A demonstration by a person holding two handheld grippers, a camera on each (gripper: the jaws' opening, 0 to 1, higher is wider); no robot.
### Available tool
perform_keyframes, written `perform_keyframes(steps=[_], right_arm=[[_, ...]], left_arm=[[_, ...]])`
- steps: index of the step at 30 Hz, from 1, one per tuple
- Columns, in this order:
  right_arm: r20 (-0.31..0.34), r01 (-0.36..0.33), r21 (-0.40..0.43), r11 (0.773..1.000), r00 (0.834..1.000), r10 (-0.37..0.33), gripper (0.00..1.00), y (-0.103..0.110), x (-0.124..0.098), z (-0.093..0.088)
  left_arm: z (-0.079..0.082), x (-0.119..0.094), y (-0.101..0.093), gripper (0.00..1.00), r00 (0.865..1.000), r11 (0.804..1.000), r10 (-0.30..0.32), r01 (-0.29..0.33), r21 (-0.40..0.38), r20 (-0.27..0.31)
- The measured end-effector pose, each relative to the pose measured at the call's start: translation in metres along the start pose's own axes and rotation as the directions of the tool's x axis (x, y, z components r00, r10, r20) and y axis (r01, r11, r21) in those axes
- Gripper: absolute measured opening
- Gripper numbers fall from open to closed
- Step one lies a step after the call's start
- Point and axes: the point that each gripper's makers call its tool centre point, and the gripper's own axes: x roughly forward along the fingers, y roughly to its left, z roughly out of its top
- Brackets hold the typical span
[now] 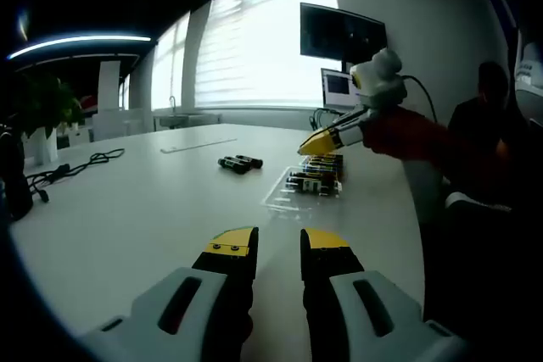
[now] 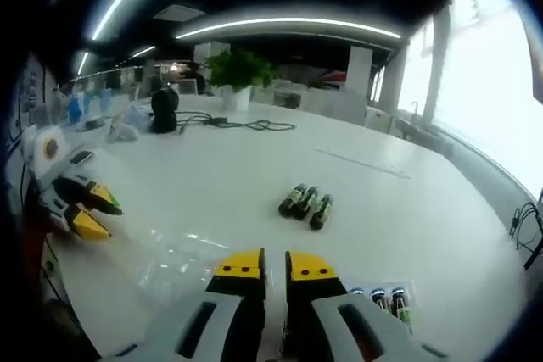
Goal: Grip medicine bottles put into box
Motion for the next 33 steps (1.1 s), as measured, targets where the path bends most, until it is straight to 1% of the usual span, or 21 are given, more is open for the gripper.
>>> perform_keyframes(steps=[6,11,19,24,33], right_arm=[[0.005,0.018,0.001,1.000,1.000,-0.018,0.06,-0.014,0.005,0.004],[0.002,0.020,0.026,0.999,1.000,-0.020,0.08,-0.021,0.011,0.001],[-0.005,0.032,-0.007,0.999,0.999,-0.032,0.09,-0.033,0.021,0.004],[-0.017,0.025,-0.001,1.000,1.000,-0.025,0.10,-0.039,0.027,0.004],[-0.037,0.034,-0.034,0.999,0.999,-0.036,0.11,-0.050,0.036,0.005]], left_arm=[[0.000,0.000,0.000,0.14,1.000,1.000,0.000,0.000,-0.001,-0.001],[0.000,0.000,0.000,0.14,1.000,1.000,0.000,0.000,-0.001,0.000],[0.000,0.001,-0.001,0.14,1.000,1.000,-0.002,0.002,-0.002,0.001],[0.000,0.001,0.000,0.14,1.000,1.000,-0.002,0.002,-0.002,0.000],[-0.001,0.001,0.000,0.14,1.000,1.000,-0.002,0.002,-0.001,-0.002]])
